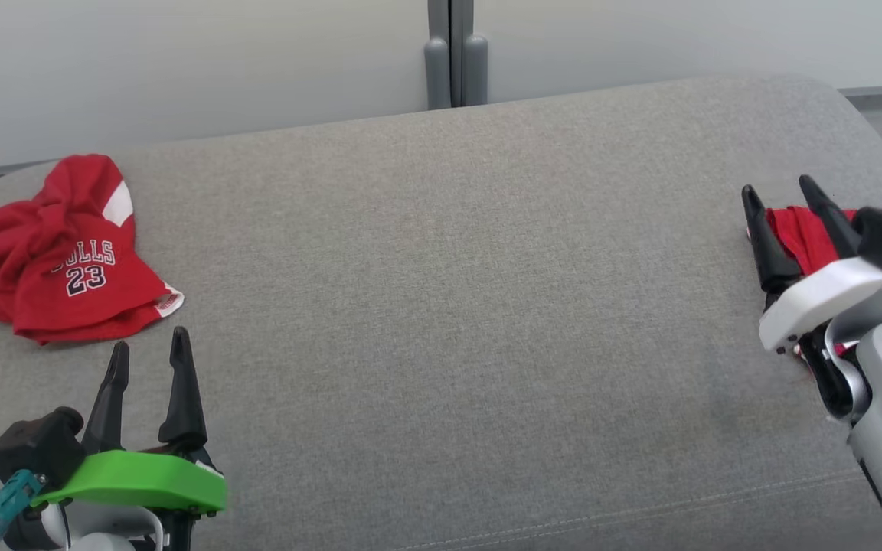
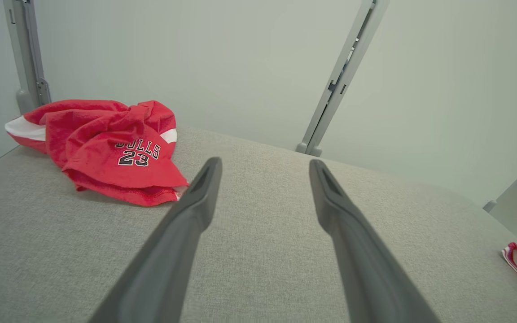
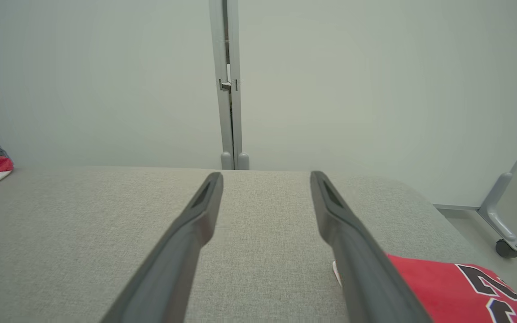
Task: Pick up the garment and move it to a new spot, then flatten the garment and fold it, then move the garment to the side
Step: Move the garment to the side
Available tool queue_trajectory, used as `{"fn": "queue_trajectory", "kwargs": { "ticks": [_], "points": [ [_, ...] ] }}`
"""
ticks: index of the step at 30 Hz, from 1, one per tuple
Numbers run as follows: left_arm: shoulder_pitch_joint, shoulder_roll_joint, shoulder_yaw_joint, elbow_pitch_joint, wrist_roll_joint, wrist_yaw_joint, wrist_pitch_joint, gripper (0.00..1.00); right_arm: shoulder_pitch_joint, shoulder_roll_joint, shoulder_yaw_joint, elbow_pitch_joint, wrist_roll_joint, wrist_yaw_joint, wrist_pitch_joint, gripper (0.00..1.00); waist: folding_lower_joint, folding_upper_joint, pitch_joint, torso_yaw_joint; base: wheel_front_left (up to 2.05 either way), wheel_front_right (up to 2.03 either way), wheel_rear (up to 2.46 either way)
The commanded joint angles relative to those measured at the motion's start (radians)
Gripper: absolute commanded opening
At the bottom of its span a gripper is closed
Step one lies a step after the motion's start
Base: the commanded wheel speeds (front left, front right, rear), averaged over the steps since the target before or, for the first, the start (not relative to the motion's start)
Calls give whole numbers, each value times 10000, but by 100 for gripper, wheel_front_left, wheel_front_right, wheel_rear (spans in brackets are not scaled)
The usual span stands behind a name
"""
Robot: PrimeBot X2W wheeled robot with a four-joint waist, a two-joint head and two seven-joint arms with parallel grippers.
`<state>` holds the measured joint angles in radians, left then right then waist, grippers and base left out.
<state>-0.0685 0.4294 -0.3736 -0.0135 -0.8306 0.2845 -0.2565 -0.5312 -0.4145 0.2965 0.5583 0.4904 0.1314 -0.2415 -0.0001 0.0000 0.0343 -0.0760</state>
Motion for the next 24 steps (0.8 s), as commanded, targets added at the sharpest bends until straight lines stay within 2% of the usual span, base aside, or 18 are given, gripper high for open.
{"fn": "queue_trajectory", "kwargs": {
  "ticks": [1,8,13,17,24],
  "points": [
    [157,-20,38,4,59,22,-21,100,274,45,-114,-159,-115,-16,59,100,1,0,-280,277,0,0,0],
    [781,-33,251,-7,276,137,-76,100,2240,1296,-1541,-2379,-1462,-14,1012,100,1,0,-451,366,0,0,0],
    [1043,-156,345,1,391,101,-92,100,3408,2303,-2089,-3882,-2128,-14,1696,100,1,0,-481,398,0,0,0],
    [1167,-163,309,-15,540,49,-88,100,4128,2794,-2298,-4750,-2496,-13,2084,100,1,0,-497,448,0,0,0],
    [1255,-111,302,97,681,38,-87,100,4803,3176,-2437,-5532,-2949,-13,2485,100,1,0,-553,491,0,0,0]
  ]
}}
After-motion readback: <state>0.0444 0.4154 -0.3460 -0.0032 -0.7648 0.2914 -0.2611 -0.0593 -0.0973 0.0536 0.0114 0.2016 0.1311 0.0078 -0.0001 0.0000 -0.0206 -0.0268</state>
